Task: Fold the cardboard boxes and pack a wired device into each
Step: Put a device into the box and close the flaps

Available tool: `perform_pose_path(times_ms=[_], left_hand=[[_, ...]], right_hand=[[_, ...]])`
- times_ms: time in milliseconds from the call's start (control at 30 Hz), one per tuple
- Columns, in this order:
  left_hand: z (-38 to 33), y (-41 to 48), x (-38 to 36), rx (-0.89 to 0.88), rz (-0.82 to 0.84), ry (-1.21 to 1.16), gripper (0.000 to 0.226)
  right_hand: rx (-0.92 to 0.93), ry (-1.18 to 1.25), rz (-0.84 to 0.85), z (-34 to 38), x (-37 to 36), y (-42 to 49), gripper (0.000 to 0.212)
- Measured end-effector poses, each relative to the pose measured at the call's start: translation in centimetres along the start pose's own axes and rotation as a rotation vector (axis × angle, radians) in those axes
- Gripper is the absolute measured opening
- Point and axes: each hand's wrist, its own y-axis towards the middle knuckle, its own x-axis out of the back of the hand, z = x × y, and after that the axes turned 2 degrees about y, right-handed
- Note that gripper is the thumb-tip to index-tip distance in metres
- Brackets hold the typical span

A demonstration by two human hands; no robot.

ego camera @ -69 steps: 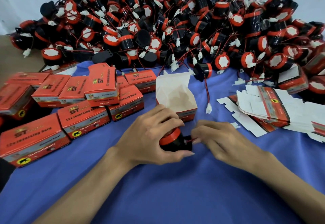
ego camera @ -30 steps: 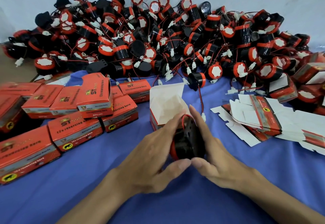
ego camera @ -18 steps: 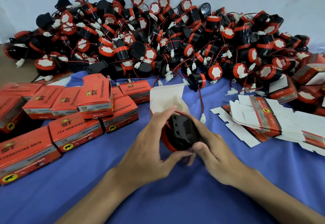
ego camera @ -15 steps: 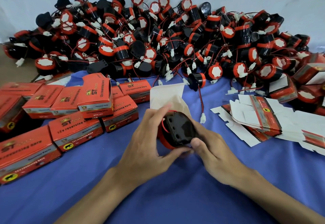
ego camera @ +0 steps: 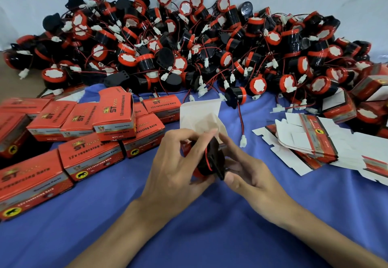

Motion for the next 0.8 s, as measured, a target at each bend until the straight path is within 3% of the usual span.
perform_pose_path(times_ms=[100,200,300,400,467,567,700,800], left_hand=[[-0.12,0.0,-0.05,-0.035,0.061,0.0,0.058],[-0.19,-0.14,-0.11,-0.067,0.099,-0.018,0.06],[-0.15,0.0,0.15,-0.059,0.12,-0.077,0.055],[-0.04,0.1,0.23,-0.052,0.148,-0.11,0.051],[0.06,0.13,0.1,-0.051,0.177,-0.136,0.061],[0.14,0.12,-0.08,-0.055,0.21,-0.185,0.079],[0.0,0.12,-0.09,-0.084,0.257,-0.219,0.086],[-0.03,0.1,-0.16,-0.098,0.302,-0.216,0.084]], right_hand=[[0.011,-0.028,0.02,0.6,0.14,-0.13,0.057],[0.026,-0.011,0.049,0.95,-0.01,-0.29,0.056],[0.003,-0.041,0.014,0.9,-0.5,-0.23,0.069],[-0.026,-0.107,-0.066,0.7,-0.77,-0.19,0.056],[-0.022,-0.128,-0.081,0.7,-0.75,-0.14,0.051],[-0.008,-0.059,-0.055,0.61,-0.62,-0.2,0.045],[-0.059,0.08,-0.135,0.65,-0.44,-0.19,0.034],[-0.118,0.177,-0.15,0.54,-0.14,-0.07,0.045]])
